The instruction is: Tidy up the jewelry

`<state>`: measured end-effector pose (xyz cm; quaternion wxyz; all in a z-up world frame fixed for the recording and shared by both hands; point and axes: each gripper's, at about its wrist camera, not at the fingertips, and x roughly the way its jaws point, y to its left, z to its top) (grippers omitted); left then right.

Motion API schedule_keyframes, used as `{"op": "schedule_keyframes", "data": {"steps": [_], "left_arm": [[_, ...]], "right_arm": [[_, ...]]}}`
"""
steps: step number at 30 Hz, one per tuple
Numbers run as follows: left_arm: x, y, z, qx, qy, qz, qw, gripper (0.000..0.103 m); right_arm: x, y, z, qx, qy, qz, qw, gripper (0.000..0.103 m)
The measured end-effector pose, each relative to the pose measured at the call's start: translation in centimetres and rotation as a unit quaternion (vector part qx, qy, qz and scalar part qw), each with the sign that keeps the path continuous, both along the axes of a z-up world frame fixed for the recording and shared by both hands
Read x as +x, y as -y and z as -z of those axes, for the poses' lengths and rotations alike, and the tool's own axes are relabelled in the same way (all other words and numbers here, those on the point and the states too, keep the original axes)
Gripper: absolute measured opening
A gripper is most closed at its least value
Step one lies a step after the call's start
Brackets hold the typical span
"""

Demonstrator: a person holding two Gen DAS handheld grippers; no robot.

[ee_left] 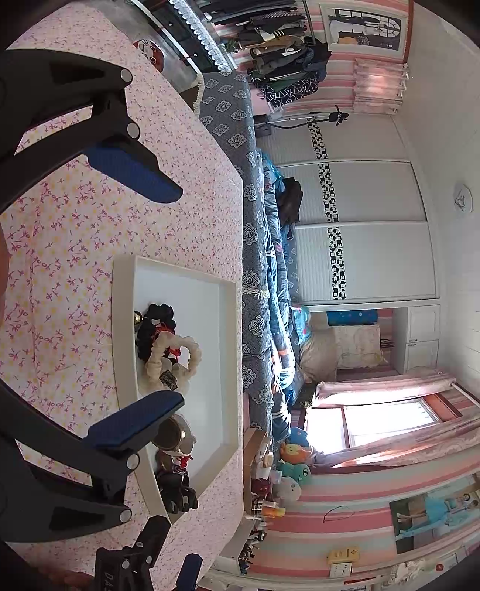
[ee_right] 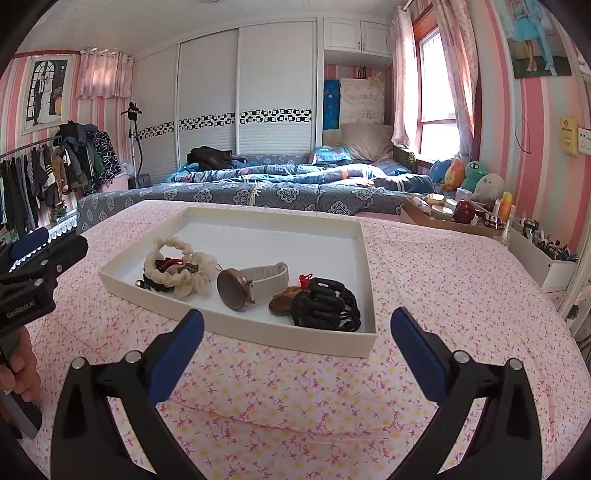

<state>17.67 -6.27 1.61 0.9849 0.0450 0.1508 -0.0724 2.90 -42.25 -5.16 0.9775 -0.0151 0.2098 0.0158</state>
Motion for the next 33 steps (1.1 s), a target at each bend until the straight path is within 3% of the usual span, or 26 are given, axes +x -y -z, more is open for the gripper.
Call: {"op": "schedule_keyframes", "data": {"steps": [10,15,23,28,33], "left_arm": [[-0.5,-0.2,-0.1,-0.006,0.011,-0.007,0.9999,0.100],[-1.1,-1.0,-0.3,0.004,0.020,-0.011,0.9997,0.100],[0.0,-5.5,-0.3,-0.053,0.004,-0.031,0.9981,0.100],[-0.2,-3.7,-0.2,-0.017,0.014,-0.007,0.9997,0.100],[-0.8,-3.3,0.1,-0.008,0.016,0.000,0.9998,0.100]], "right_arm": [[-0.6,-0.8,0.0,-0.009,0.004,-0.009,1.000,0.101],[-0.9,-0.8,0.0,0.018,0.003,-0.003,1.000,0.101],[0.2,-6.1,0.5,-0.025,-0.026,-0.035,0.999,0.101],[0.0,-6.5,0.6,-0.030,-0.027,-0.046,0.998,0.101],[0.2,-4.7,0.6,0.019,-0.038,-0.041,0.998,0.101]]}}
